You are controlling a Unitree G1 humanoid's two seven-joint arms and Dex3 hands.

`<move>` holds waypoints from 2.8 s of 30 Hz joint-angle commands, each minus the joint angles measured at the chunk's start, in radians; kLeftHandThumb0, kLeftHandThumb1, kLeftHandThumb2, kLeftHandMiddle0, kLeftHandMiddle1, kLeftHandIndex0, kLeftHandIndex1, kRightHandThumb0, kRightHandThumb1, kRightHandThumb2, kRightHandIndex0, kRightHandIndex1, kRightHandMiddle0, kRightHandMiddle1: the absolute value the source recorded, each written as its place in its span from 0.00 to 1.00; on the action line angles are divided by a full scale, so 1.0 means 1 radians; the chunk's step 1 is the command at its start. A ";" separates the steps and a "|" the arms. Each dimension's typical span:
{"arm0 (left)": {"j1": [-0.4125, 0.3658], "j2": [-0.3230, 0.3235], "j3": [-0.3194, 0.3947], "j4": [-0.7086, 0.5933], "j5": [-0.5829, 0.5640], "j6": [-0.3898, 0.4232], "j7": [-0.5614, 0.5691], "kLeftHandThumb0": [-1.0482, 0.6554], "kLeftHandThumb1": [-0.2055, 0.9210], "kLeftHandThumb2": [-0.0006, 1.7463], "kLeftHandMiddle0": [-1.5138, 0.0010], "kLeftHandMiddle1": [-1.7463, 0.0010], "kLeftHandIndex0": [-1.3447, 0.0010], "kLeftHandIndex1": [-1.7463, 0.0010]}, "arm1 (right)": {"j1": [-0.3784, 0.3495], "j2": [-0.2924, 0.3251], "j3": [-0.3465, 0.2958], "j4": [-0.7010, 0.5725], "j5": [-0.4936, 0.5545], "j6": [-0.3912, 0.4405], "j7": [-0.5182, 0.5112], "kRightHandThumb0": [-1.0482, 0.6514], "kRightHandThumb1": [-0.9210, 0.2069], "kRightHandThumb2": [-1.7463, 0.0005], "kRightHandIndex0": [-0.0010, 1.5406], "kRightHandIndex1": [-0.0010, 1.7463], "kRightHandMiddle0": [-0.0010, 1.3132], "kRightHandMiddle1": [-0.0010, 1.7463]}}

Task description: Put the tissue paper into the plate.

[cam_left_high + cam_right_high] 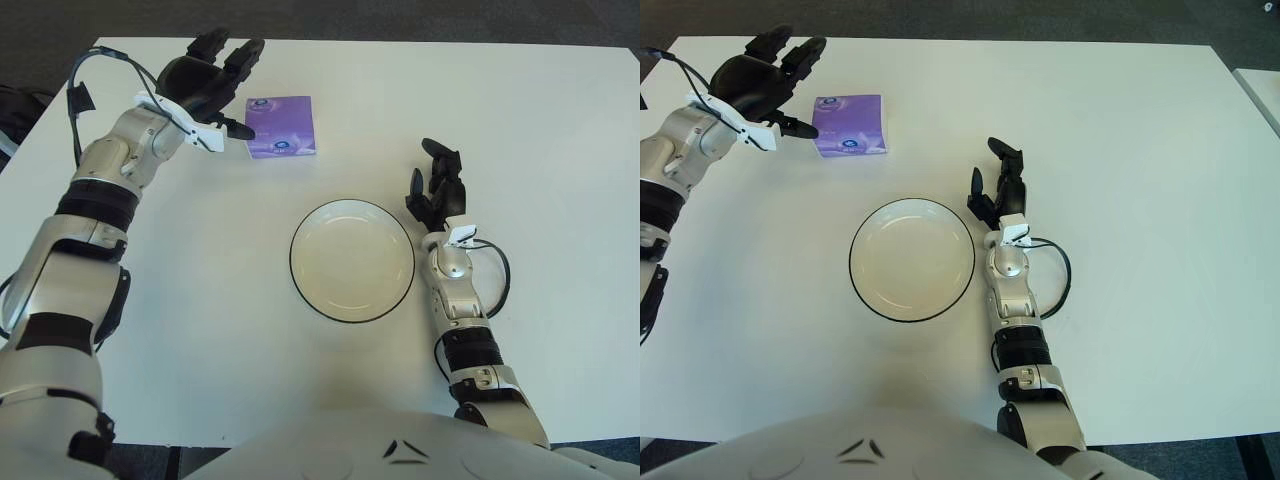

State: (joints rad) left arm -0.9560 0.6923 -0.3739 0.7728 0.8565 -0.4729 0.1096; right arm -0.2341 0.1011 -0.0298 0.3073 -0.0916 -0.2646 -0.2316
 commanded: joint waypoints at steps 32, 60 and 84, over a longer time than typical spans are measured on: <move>-0.268 -0.203 -0.203 0.440 0.061 0.078 -0.006 0.00 1.00 0.11 1.00 1.00 1.00 1.00 | 0.030 0.017 -0.017 0.164 -0.001 0.071 -0.063 0.29 0.00 0.66 0.30 0.00 0.00 0.48; -0.277 -0.269 -0.229 0.498 0.020 0.159 -0.031 0.00 1.00 0.17 1.00 1.00 1.00 1.00 | 0.033 0.023 -0.014 0.163 -0.006 0.071 -0.086 0.30 0.00 0.66 0.31 0.00 0.00 0.48; -0.269 -0.314 -0.262 0.526 0.018 0.176 -0.055 0.00 1.00 0.18 1.00 1.00 1.00 1.00 | 0.033 0.028 -0.020 0.168 -0.005 0.065 -0.102 0.30 0.00 0.66 0.31 0.00 0.00 0.49</move>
State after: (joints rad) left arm -1.2164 0.3859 -0.6274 1.2922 0.8756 -0.3053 0.0657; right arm -0.2946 0.1194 -0.0388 0.3816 -0.1055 -0.2848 -0.3302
